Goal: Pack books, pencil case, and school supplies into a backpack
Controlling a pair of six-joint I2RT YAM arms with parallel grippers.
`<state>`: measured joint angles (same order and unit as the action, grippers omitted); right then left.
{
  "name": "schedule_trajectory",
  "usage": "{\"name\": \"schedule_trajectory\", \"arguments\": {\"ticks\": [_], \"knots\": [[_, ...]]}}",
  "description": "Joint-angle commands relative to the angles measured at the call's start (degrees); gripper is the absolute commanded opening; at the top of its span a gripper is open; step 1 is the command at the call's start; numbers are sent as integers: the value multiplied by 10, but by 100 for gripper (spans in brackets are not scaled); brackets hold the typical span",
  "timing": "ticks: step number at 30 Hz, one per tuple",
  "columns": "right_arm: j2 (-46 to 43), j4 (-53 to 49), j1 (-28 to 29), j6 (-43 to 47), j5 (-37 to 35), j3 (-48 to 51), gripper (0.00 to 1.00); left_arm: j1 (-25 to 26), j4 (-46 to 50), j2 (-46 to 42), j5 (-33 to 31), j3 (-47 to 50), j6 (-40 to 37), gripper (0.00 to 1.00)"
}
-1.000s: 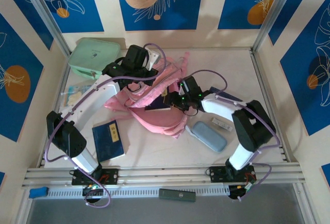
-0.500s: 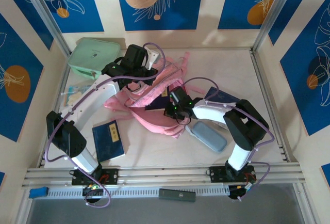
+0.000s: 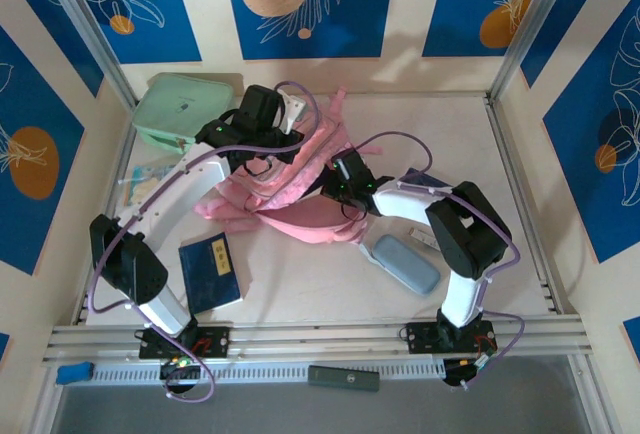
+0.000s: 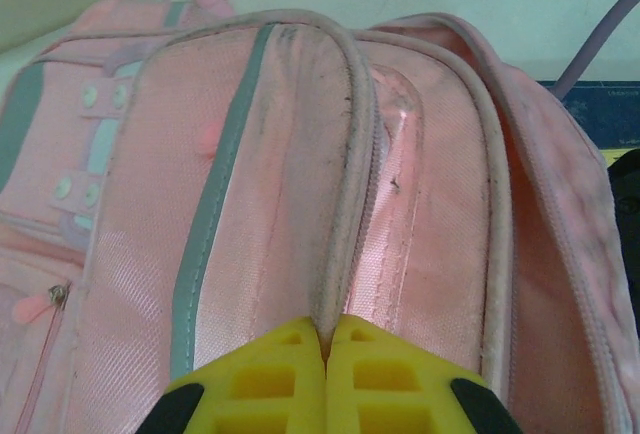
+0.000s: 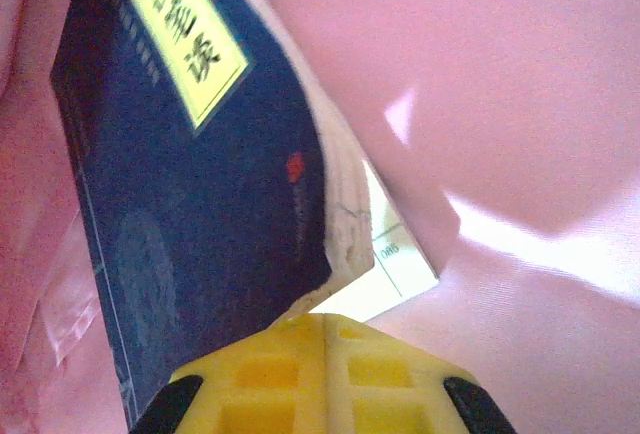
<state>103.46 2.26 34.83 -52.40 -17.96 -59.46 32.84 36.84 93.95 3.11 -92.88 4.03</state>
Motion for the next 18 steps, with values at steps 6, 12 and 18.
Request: {"name": "schedule_trajectory", "arguments": {"ticks": [6,12,18], "knots": [[-38,67,-17,30,-13,29,0,-4,-30,18,12,-32,-4,0],[-65,-21,-35,-39,17,55,3,-6,-40,26,14,-35,4,0],[-35,-27,-35,-66,26,58,3,-7,-37,29,17,-41,2,0]]}}
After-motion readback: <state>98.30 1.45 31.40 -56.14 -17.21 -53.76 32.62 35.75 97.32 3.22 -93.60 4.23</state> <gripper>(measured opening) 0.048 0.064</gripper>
